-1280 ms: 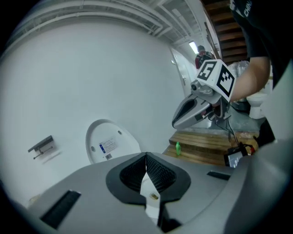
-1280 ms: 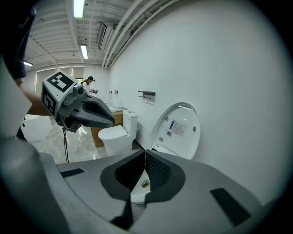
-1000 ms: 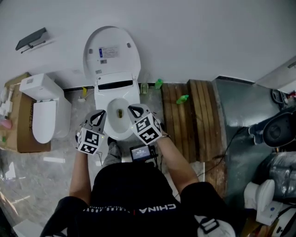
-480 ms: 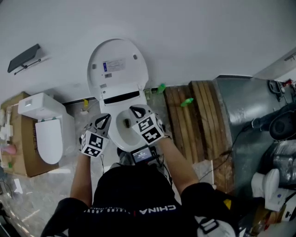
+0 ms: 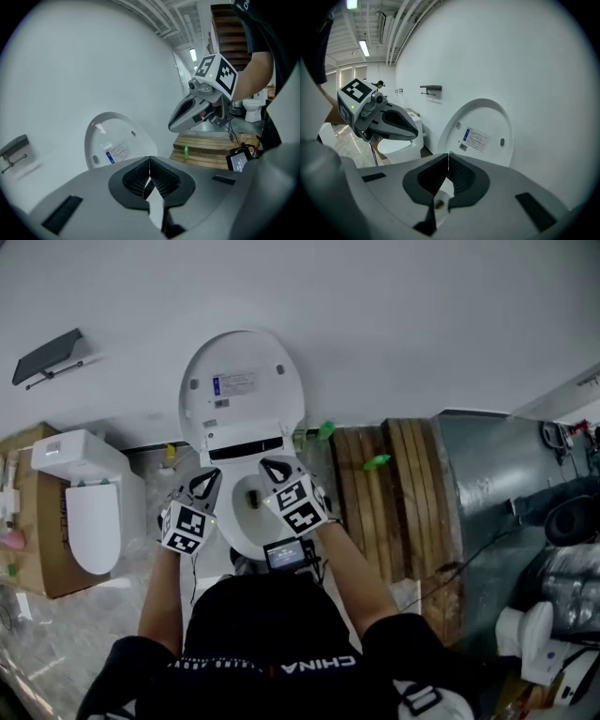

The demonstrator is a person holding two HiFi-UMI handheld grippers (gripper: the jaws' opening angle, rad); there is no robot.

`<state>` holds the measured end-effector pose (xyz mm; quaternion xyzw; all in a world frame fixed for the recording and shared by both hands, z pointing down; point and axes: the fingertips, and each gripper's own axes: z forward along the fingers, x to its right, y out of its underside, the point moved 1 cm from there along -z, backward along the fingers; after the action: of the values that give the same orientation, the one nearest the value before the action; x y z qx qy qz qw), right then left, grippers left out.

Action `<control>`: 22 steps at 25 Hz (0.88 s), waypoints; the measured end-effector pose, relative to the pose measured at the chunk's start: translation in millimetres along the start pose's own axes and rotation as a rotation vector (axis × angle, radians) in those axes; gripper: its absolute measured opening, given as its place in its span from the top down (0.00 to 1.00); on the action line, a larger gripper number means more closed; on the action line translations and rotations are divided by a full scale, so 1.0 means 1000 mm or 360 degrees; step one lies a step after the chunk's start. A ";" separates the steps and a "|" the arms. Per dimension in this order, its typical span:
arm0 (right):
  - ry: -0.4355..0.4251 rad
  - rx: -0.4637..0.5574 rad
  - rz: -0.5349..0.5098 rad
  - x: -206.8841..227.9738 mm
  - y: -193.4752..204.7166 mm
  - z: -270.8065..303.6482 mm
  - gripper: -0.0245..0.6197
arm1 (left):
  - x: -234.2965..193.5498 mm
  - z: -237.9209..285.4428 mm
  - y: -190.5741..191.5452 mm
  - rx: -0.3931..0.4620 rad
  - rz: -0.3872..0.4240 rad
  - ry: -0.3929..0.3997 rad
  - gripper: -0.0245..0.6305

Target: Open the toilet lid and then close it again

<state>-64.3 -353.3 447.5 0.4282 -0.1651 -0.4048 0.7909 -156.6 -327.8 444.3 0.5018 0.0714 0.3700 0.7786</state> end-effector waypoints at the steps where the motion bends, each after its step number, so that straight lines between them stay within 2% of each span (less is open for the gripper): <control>1: -0.0004 0.0007 -0.0018 0.004 0.000 -0.001 0.94 | 0.001 0.003 -0.003 0.0003 -0.0028 -0.0014 0.95; 9: -0.0074 0.0049 -0.0065 0.035 -0.004 -0.001 0.94 | 0.006 0.022 -0.024 -0.0017 -0.0061 -0.0084 0.95; 17: -0.0098 0.0088 -0.0064 0.042 -0.001 -0.002 0.94 | 0.006 0.028 -0.027 -0.0043 -0.0050 -0.0108 0.95; 22: -0.0074 0.0146 -0.0081 0.052 -0.012 -0.002 0.94 | -0.006 0.032 -0.034 -0.0030 0.0030 -0.0130 0.95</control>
<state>-37.1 -396.4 431.8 0.4585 -0.1908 -0.4268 0.7558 -127.9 -362.2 429.9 0.5097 0.0314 0.3573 0.7820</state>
